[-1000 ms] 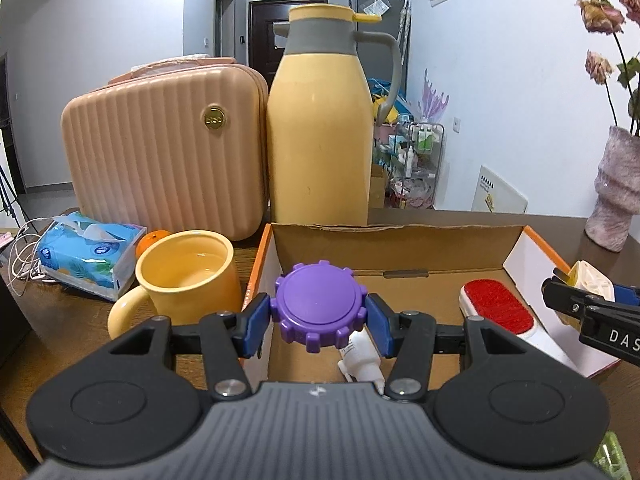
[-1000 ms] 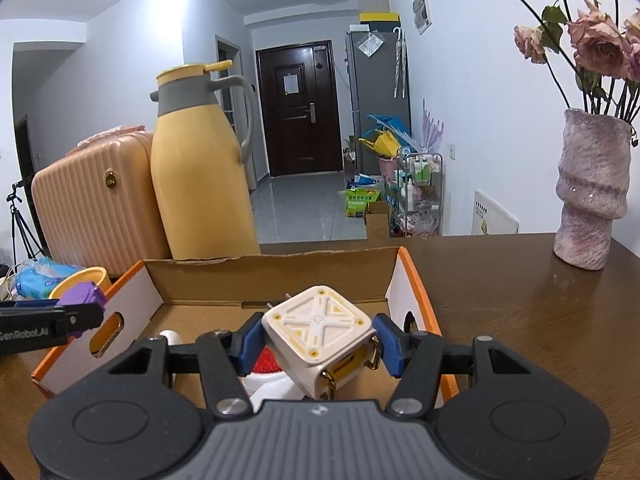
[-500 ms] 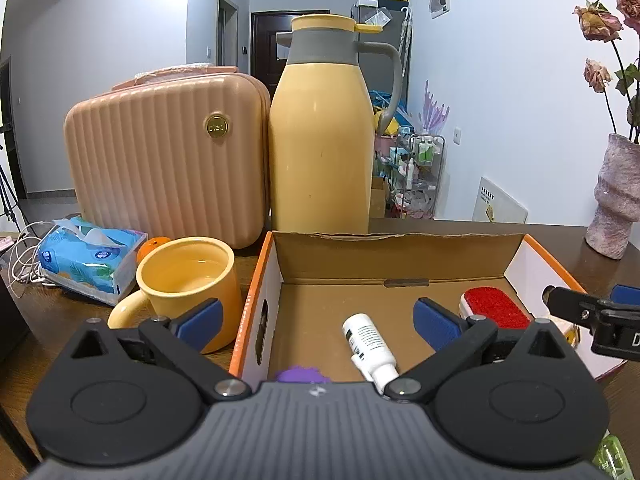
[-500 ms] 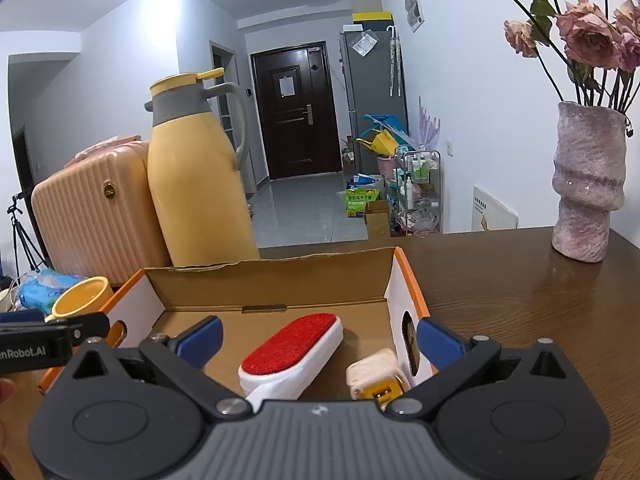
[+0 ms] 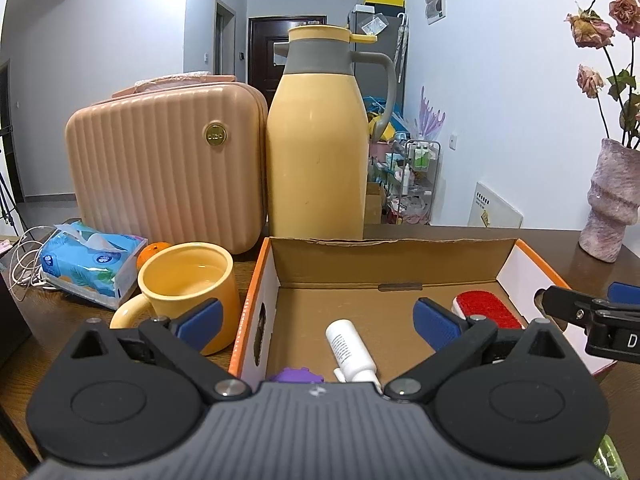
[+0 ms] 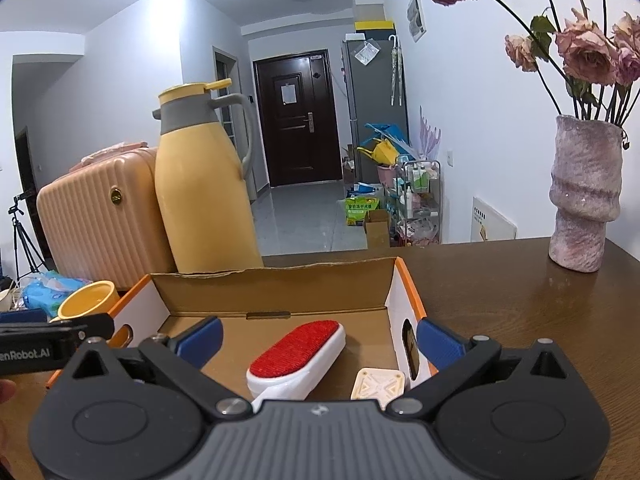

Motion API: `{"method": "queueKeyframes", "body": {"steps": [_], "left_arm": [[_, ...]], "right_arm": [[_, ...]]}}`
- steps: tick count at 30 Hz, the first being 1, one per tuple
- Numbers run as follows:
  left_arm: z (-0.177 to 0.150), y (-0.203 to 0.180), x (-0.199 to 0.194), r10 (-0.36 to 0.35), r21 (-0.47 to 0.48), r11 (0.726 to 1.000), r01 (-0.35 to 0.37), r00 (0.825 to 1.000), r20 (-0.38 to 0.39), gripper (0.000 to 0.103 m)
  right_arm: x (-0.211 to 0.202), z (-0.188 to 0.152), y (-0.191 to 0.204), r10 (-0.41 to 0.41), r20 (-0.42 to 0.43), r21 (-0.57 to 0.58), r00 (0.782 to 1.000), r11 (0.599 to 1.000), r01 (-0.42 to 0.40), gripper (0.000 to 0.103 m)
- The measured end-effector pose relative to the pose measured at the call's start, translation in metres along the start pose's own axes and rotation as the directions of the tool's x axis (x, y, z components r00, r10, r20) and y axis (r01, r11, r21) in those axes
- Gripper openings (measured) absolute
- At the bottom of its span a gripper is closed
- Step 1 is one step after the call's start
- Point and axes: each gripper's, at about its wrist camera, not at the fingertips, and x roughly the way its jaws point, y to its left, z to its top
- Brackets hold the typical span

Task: Organize rigid objects
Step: 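Withdraw both tools from the box back over the table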

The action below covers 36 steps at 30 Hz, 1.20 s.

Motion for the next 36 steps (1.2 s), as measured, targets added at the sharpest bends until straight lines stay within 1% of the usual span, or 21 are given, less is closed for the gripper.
{"method": "queueKeyframes", "body": {"steps": [11, 18, 36], "left_arm": [[-0.004, 0.004, -0.021, -0.004, -0.011, 1.0, 0.004, 1.0, 0.015, 0.103], [-0.009, 0.008, -0.04, -0.002, -0.02, 1.0, 0.003, 1.0, 0.025, 0.103], [-0.034, 0.018, -0.086, 0.004, -0.025, 1.0, -0.004, 1.0, 0.006, 0.103]], "right_arm": [[-0.025, -0.004, 0.006, 0.008, 0.034, -0.018, 0.999, 1.0, -0.007, 0.103], [-0.044, -0.008, 0.009, 0.01, 0.05, -0.029, 0.999, 1.0, -0.009, 0.103], [-0.096, -0.035, 0.013, 0.002, 0.045, -0.065, 0.999, 0.998, 0.001, 0.103]]}}
